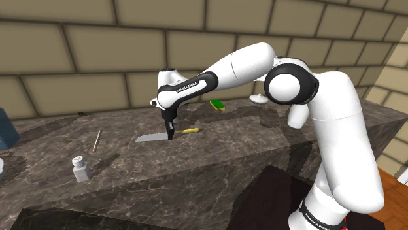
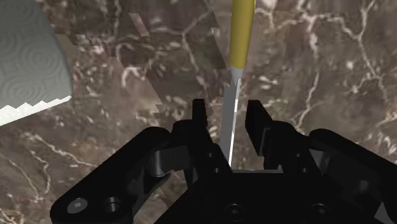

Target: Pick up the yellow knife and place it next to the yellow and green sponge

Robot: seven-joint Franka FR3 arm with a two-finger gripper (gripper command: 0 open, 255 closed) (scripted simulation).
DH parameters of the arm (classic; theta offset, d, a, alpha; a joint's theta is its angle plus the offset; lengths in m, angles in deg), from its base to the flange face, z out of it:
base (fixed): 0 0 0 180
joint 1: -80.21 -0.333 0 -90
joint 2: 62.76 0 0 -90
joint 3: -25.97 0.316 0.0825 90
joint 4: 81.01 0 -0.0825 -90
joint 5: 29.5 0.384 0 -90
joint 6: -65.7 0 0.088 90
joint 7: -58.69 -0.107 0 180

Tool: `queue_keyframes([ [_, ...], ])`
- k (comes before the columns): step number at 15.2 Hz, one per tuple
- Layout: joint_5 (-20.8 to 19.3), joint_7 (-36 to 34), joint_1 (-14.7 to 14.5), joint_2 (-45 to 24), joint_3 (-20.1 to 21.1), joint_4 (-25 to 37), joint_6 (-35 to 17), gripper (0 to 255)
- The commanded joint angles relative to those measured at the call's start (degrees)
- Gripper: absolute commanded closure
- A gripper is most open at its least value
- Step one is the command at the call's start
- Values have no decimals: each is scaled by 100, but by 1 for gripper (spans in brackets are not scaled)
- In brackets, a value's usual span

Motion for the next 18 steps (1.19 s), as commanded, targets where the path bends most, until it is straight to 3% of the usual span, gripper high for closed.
queue_keyframes([
  [1, 0, 0, 0, 0, 0, 0, 0, 255],
  [8, 0, 0, 0, -1, 0, 1, -1, 255],
  [18, -5, -11, 1, 282, -2, 348, 629, 255],
])
